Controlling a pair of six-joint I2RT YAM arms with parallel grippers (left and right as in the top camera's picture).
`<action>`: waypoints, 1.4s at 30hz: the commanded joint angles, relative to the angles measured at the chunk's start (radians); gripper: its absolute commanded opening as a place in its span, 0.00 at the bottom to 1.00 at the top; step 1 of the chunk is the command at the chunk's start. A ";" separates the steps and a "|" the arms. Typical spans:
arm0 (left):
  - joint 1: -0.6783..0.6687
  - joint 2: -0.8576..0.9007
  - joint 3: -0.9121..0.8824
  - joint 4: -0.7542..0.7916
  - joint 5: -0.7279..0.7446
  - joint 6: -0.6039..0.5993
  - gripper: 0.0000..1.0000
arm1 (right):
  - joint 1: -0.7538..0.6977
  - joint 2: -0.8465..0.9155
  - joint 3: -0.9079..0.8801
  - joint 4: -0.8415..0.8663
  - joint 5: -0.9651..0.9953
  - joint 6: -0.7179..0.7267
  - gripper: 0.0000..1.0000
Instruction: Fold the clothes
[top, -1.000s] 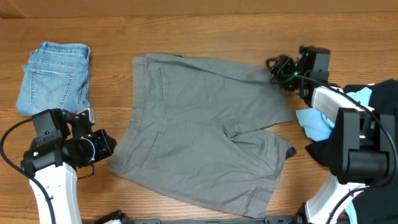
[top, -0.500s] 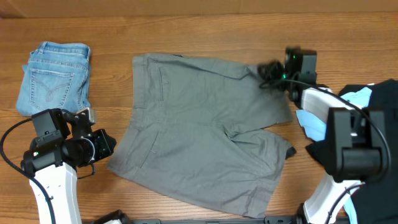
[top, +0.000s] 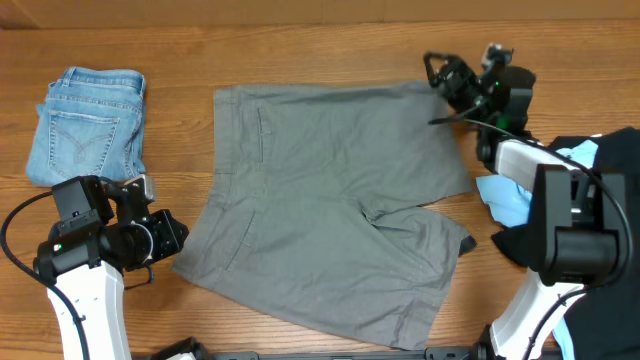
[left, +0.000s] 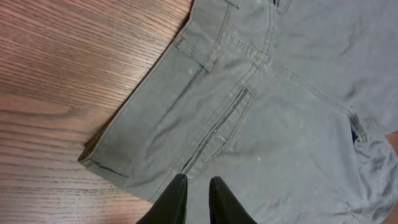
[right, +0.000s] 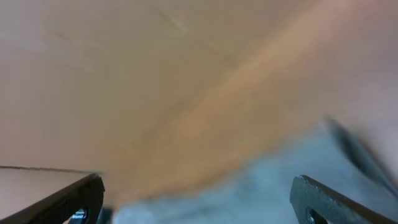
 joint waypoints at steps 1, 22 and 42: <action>-0.008 -0.013 0.022 0.002 0.000 0.030 0.17 | -0.039 -0.007 0.005 -0.094 -0.078 -0.048 1.00; -0.125 -0.011 0.022 0.145 0.109 0.068 0.04 | -0.079 -0.146 0.026 -0.634 -0.183 -0.354 1.00; -0.401 0.596 0.023 0.647 -0.113 0.073 0.04 | -0.028 -0.402 0.047 -1.287 -0.173 -0.513 0.67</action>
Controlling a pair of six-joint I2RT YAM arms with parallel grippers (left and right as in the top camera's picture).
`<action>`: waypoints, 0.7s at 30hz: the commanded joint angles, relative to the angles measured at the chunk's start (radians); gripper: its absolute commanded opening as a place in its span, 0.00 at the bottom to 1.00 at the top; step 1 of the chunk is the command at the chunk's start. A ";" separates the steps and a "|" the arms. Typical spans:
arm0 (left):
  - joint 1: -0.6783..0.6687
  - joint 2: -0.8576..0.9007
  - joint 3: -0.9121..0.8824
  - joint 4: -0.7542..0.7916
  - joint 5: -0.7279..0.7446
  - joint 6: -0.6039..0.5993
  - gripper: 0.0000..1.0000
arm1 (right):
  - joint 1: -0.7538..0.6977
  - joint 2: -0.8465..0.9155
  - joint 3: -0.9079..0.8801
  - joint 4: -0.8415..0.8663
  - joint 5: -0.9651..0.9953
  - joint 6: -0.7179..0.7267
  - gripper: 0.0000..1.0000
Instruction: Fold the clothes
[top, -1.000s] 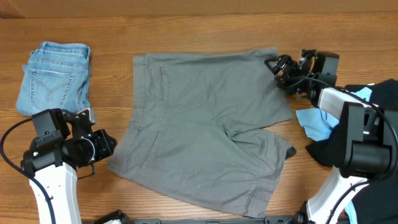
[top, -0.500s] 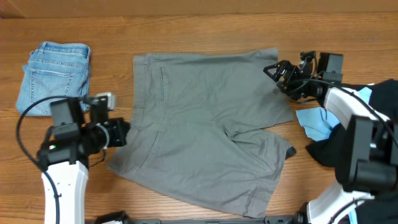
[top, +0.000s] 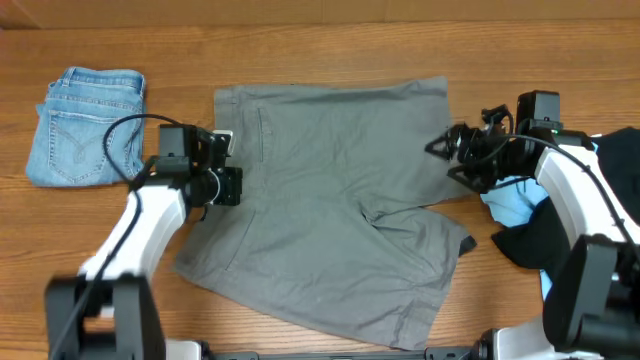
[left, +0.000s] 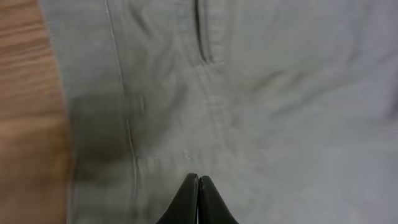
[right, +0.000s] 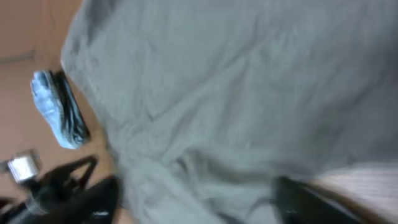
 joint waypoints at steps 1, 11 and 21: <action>0.008 0.163 0.017 0.052 -0.019 -0.003 0.04 | 0.035 -0.074 0.020 -0.052 -0.023 -0.108 0.59; 0.179 0.270 0.017 -0.042 -0.360 -0.282 0.04 | 0.042 -0.097 0.020 -0.139 0.018 -0.119 0.31; 0.311 0.257 0.024 -0.040 0.042 -0.173 0.04 | 0.154 -0.095 -0.048 -0.112 0.234 -0.087 0.23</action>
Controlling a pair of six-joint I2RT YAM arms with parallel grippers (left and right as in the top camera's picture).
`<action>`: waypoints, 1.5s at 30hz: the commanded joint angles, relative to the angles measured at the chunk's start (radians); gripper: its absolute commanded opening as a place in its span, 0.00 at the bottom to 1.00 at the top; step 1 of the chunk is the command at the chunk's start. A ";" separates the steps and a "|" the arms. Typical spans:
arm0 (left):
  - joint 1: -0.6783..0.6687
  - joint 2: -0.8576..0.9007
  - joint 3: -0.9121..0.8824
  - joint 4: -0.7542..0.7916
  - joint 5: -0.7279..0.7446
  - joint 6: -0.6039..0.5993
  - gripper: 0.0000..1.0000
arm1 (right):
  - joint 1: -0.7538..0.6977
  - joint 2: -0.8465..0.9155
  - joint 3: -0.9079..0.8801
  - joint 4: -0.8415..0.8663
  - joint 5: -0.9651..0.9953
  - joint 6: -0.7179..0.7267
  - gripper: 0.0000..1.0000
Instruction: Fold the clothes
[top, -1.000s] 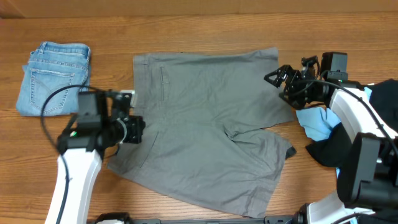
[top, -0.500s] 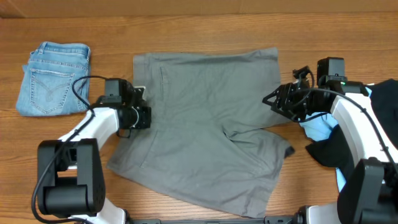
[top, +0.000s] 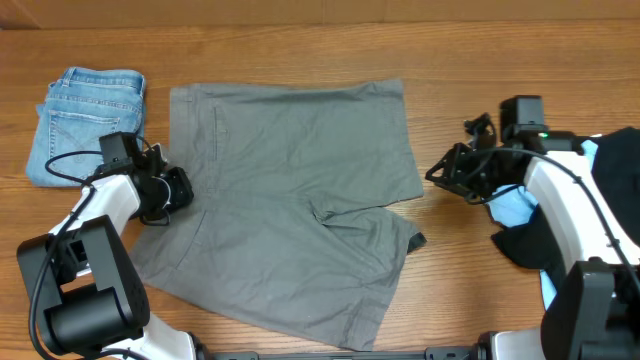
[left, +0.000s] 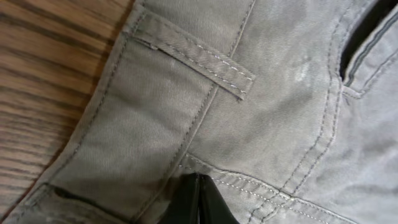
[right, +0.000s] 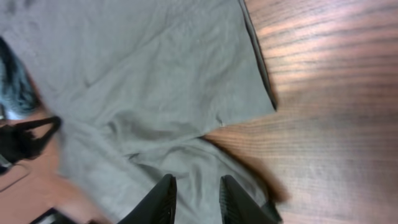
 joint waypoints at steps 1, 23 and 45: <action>0.002 0.038 -0.027 -0.025 0.086 0.059 0.04 | 0.076 -0.019 -0.055 0.035 0.134 0.051 0.22; 0.017 -0.472 0.230 -0.615 -0.007 0.152 0.27 | 0.119 -0.019 -0.308 0.110 -0.004 0.121 0.60; 0.017 -0.470 0.230 -0.652 -0.024 0.151 0.25 | 0.120 -0.013 -0.399 0.375 -0.153 0.439 0.57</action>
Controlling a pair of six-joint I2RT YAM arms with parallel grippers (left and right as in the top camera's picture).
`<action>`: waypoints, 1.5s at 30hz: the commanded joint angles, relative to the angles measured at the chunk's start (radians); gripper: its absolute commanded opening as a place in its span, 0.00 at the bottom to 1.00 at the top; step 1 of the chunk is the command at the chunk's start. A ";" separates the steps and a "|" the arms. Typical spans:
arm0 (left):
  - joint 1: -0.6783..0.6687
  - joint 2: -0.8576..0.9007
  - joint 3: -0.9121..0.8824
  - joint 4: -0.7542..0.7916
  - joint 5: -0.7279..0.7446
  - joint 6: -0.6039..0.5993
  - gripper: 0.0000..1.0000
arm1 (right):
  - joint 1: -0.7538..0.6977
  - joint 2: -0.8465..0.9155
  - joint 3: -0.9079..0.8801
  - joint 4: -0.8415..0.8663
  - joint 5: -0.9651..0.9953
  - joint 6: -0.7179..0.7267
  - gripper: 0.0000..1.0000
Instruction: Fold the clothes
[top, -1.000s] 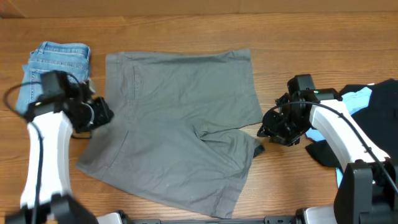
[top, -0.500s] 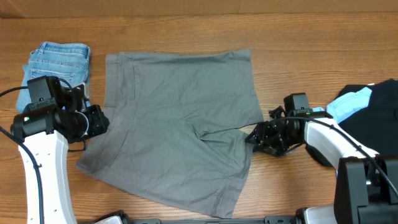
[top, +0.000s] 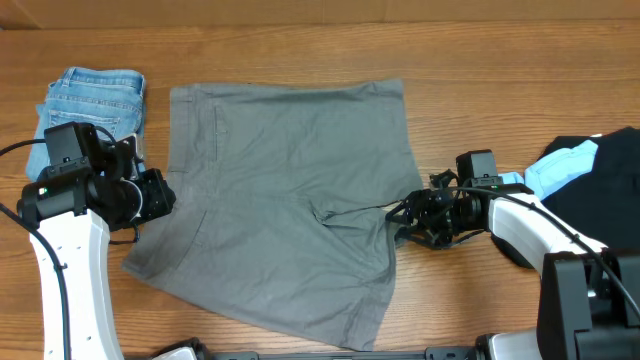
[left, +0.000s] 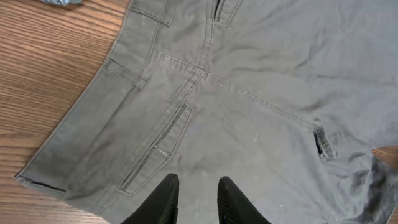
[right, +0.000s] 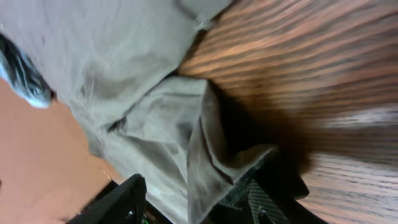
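Grey shorts (top: 290, 190) lie spread flat mid-table, waistband to the left, legs to the right. My left gripper (top: 160, 195) hovers open by the waistband's left edge. In the left wrist view its fingertips (left: 194, 186) stand apart above the back pocket, and the shorts (left: 249, 81) fill the frame. My right gripper (top: 400, 215) is low at the nearer leg's hem. Its jaws (right: 196, 186) are wide open, with the crumpled hem corner (right: 186, 124) between them.
Folded blue jeans (top: 85, 105) sit at the far left, just behind the left arm. A light blue cloth (top: 560, 165) and a black garment (top: 610, 190) are heaped at the right edge. Bare wooden table (top: 500, 80) surrounds the shorts.
My left gripper has let go of the waistband and now stands open, higher above it. My right gripper has moved from the bare table beside the shorts to the nearer leg's hem, opened wide.
The shorts first lay further right, my right gripper open at their far right corner and my left off their near left corner. Then my left was shut on the waistband. After that the shorts lay shifted left. Now both grippers are open, the right at the hem.
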 joint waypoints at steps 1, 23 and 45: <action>0.005 0.003 0.001 -0.006 -0.006 0.026 0.25 | 0.004 -0.009 -0.005 0.026 0.036 0.139 0.57; 0.005 0.003 0.001 -0.011 -0.006 0.026 0.25 | 0.095 0.047 -0.005 0.198 -0.013 0.397 0.40; 0.005 0.003 0.001 -0.011 -0.006 0.026 0.26 | -0.051 0.047 -0.005 0.087 0.067 0.437 0.22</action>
